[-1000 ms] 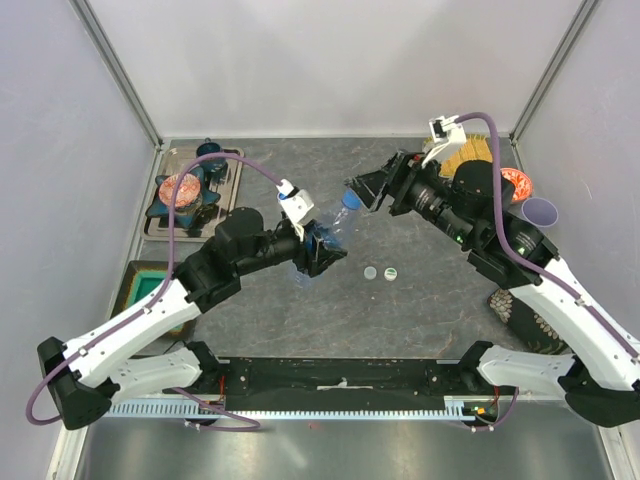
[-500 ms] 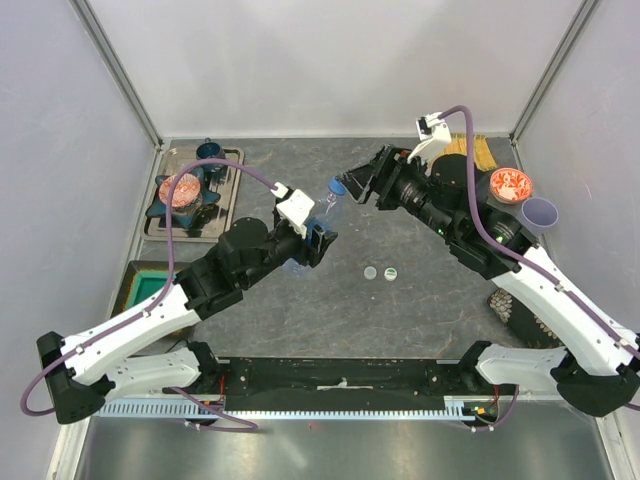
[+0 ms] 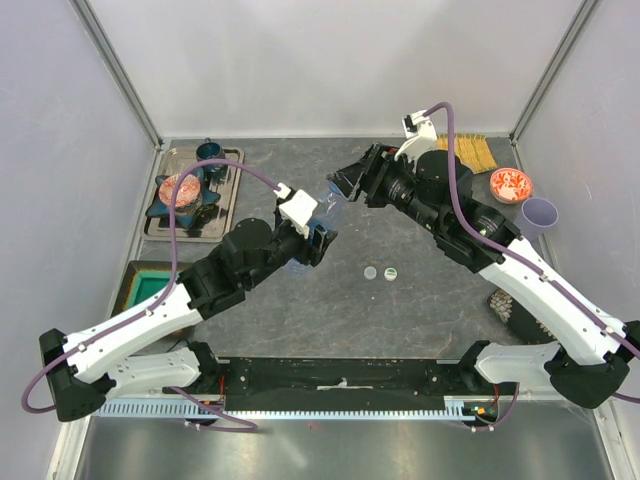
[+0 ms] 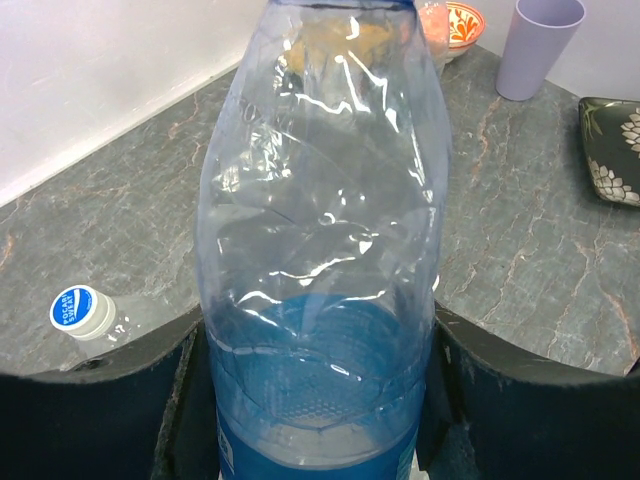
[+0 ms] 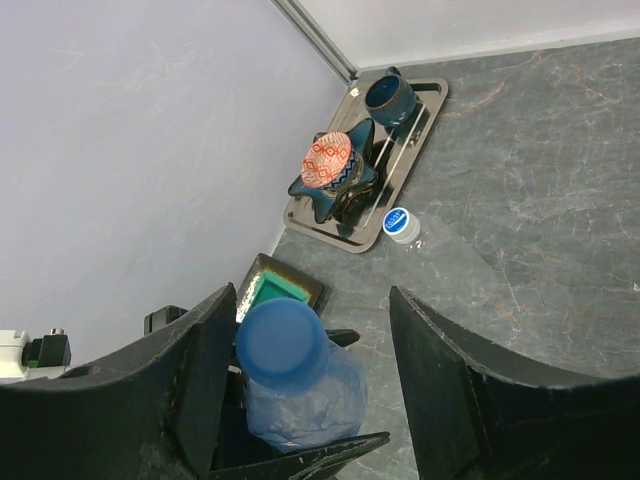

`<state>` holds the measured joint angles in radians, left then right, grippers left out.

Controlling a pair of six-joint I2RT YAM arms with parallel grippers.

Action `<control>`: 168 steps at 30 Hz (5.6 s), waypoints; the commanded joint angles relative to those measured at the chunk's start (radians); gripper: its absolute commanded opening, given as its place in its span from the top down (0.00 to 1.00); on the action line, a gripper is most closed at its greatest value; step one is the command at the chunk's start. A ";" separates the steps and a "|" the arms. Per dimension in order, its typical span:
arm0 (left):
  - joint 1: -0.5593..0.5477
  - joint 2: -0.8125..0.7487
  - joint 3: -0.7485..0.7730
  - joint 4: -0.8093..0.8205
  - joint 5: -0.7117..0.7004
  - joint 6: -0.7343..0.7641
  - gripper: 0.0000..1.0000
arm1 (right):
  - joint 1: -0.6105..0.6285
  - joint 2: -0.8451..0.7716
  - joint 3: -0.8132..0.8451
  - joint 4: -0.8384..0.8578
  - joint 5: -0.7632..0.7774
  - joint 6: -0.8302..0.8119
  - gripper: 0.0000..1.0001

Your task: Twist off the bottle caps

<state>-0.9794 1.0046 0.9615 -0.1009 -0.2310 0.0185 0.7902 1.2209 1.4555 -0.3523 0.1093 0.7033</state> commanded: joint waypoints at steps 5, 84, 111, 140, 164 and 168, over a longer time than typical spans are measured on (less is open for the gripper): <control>-0.008 0.011 0.008 0.055 -0.022 0.032 0.66 | 0.010 0.000 0.006 0.045 -0.010 -0.011 0.41; 0.306 -0.018 0.089 -0.083 0.938 -0.135 0.64 | -0.012 -0.098 0.187 -0.028 -0.499 -0.343 0.02; -0.038 0.014 0.034 0.027 -0.191 0.074 0.61 | -0.011 0.028 0.074 0.022 -0.028 -0.064 0.14; -0.039 -0.034 0.023 0.049 -0.099 0.064 0.61 | -0.011 0.049 0.012 0.053 -0.227 -0.166 1.00; 0.260 0.020 0.082 0.380 1.529 -0.534 0.61 | -0.009 -0.179 -0.064 0.186 -1.028 -0.433 1.00; 0.271 0.060 0.080 0.432 1.561 -0.577 0.61 | -0.009 -0.208 -0.119 0.387 -1.189 -0.297 1.00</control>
<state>-0.7296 1.0401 1.0054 0.1402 1.2156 -0.4152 0.7742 1.0321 1.3975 -0.1387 -0.8249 0.2924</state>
